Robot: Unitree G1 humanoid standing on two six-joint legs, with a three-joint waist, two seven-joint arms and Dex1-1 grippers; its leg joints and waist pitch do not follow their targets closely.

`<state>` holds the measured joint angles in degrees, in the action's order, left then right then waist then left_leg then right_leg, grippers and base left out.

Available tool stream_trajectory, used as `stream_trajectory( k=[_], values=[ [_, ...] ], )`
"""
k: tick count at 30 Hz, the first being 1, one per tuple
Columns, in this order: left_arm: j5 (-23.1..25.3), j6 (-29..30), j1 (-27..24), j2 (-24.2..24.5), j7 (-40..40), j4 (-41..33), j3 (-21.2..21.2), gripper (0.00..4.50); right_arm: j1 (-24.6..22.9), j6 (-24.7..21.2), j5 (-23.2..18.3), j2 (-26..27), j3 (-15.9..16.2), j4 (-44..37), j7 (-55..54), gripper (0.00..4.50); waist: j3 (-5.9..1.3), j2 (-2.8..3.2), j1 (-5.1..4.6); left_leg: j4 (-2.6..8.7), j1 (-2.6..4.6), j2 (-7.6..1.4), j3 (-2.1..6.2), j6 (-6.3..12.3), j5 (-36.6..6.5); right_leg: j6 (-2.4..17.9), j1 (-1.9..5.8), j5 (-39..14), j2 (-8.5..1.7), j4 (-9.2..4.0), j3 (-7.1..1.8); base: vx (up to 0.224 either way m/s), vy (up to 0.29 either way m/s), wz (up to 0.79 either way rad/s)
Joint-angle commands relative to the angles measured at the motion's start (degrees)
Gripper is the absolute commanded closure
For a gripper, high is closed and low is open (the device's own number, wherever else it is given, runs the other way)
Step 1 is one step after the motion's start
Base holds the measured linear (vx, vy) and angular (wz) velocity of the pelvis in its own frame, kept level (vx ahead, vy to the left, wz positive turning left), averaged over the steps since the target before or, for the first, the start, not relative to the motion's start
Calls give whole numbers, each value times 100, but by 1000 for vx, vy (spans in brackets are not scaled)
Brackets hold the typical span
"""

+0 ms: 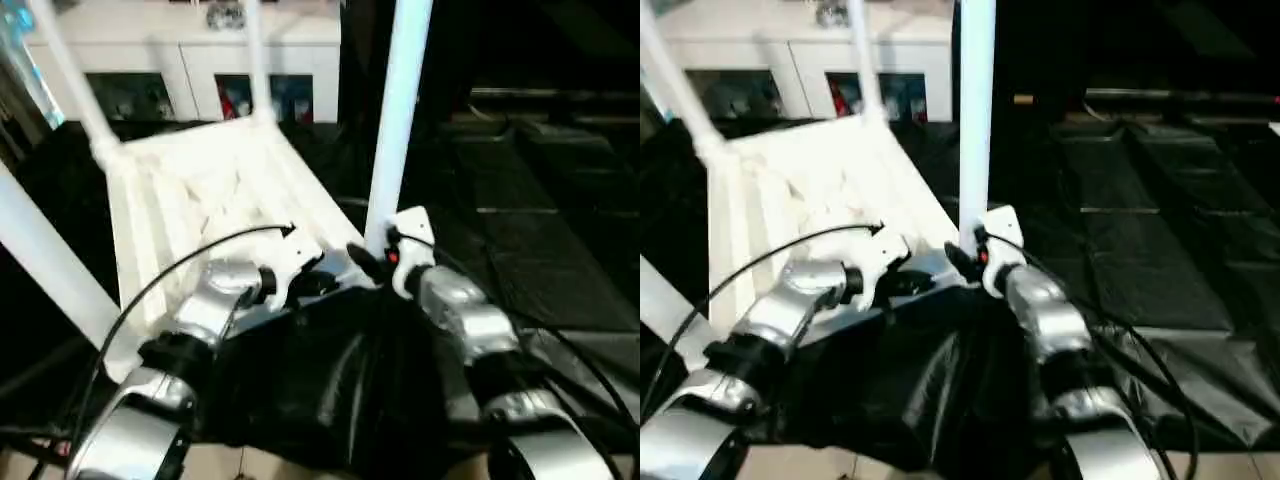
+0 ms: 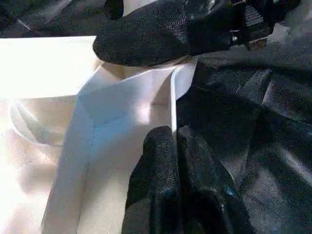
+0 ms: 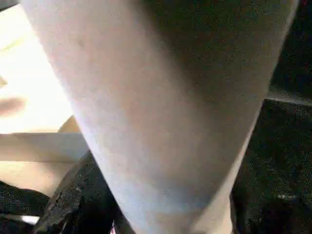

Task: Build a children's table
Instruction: Rotate leg to tighten

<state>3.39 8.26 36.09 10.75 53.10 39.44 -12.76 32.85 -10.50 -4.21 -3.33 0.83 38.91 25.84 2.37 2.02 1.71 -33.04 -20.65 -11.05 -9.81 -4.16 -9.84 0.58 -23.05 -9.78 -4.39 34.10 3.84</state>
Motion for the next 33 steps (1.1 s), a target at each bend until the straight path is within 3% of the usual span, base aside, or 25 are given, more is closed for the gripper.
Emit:
stream_trajectory(
  k=[1,4,7,10,14,19,22,33],
  values=[
    [-233,-279,237,-351,240,-315,-180,450,-144,-179,-203,417,423,47,758,153,-322,-7,6,389,14,-150,45,175,-1707,1108,270,-1769,-336,-487,-233,0,0,0],
    [-298,-299,136,-209,482,-415,-217,450,-280,-267,-378,263,559,-250,1357,114,-342,-10,26,374,9,-154,35,265,-1534,1206,300,-1412,-335,-457,-233,0,0,0],
    [-345,-305,23,-33,792,-544,-247,450,-449,-373,-457,-5,793,-602,1978,108,-369,-8,54,347,-20,-167,24,416,-1227,1370,327,-838,-332,-390,-231,0,0,0],
    [-374,-339,-56,155,1092,-631,-251,450,-568,-422,-487,-313,948,-854,2500,65,-353,-2,75,348,-13,-182,10,448,-1249,1432,319,-913,-333,-395,-214,0,0,0],
    [-447,-343,-139,440,1591,-743,-266,450,-737,-589,-584,-795,1087,-1263,3299,65,-321,1,136,377,23,-205,13,333,-1575,1298,292,-1489,-340,-443,-222,0,0,0],
    [-546,-191,-277,723,2164,-961,-369,450,-892,-766,-637,-1224,1195,-1608,3984,65,-330,-6,224,375,27,-218,8,311,-1507,1313,279,-1362,-343,-417,-237,0,0,0],
    [-535,-169,-330,822,2345,-1025,-421,450,-915,-817,-615,-1351,1230,-1640,4131,65,-328,-9,228,380,16,-215,11,299,-1482,1303,280,-1371,-346,-418,-233,0,0,0],
    [-541,-142,-318,746,2135,-1026,-366,450,-965,-903,-567,-1320,1282,-1714,4097,144,-335,-40,279,369,18,-207,10,264,-1354,1235,278,-1444,-350,-420,-237,0,0,0]
  ],
)
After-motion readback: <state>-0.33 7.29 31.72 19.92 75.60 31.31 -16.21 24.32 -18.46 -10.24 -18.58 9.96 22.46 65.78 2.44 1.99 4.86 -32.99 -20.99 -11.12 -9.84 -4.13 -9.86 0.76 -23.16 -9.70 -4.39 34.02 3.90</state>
